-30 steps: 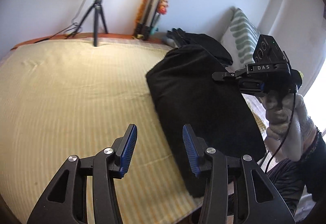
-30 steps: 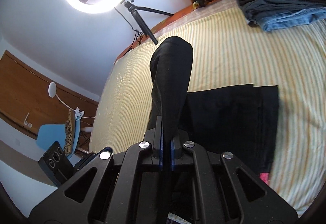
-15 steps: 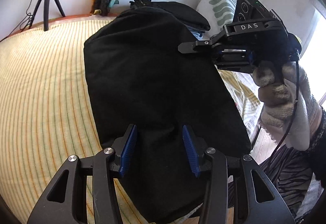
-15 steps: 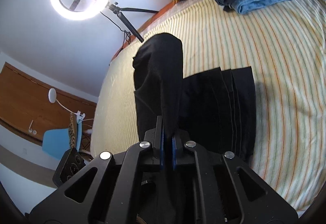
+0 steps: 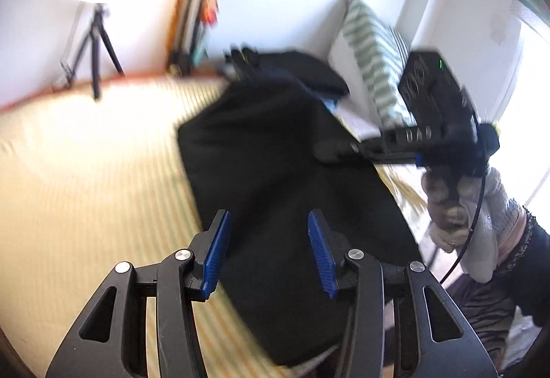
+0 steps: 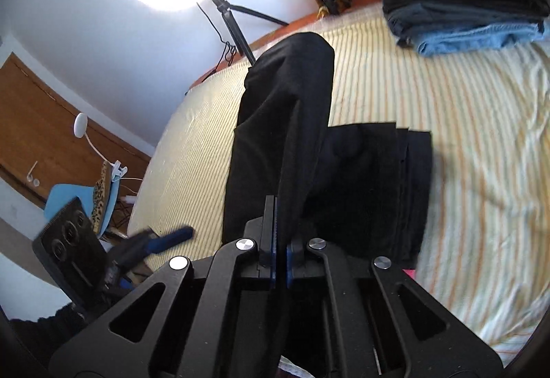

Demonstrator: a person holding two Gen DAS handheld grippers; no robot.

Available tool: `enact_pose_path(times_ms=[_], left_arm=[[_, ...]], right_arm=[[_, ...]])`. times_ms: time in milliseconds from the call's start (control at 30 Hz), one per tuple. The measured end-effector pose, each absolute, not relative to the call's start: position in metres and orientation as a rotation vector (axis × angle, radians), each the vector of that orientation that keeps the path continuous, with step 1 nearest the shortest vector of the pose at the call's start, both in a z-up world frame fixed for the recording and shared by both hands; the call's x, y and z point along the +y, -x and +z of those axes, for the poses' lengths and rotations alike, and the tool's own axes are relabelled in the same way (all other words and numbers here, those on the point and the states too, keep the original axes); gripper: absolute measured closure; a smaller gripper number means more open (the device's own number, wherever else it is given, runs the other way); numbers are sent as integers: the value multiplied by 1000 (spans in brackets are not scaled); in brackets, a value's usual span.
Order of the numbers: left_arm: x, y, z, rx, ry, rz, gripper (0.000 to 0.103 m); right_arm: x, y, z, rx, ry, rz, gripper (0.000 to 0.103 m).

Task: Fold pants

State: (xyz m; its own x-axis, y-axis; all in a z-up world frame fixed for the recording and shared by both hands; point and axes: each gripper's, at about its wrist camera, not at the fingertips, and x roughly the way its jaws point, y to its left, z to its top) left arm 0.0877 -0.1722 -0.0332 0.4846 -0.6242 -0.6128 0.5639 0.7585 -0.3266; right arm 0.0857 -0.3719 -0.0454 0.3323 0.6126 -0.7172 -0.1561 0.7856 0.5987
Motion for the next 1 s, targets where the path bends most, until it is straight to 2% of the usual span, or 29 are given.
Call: enact_pose_path(times_ms=[167,367,500,667,700,767,867,1000], left_arm=[[-181,-88,-47,819,81,-747,59],[-215,-72,-63,815,-112,-731,59],[-223,-71,-80,865,-229,-699,59],[-218,-70,-88,870,-225,-669,59],[-216,-66,-81,837,-230,-667,59],[-214,-57,-68,761,-235,-686,59],[-222,-45,-60,700,-267,-760,59],[-242,-41,-76,757,-306,-847,59]], right_arm=[[-399,-91,-57,1156,-459,429,99],[-402,-95,-81,1219,-389,367,99],[-385,-100,-84,1209,-288,363,99],[-368,-110,-94,1244,-138,350,99],[-369,-109,-91,1247,-134,346,98],[-376,-107,-77,1223,-144,325,90],[-380,-101,-45,1134,-122,305,85],[-365,-116,-13,1069,-163,420,85]])
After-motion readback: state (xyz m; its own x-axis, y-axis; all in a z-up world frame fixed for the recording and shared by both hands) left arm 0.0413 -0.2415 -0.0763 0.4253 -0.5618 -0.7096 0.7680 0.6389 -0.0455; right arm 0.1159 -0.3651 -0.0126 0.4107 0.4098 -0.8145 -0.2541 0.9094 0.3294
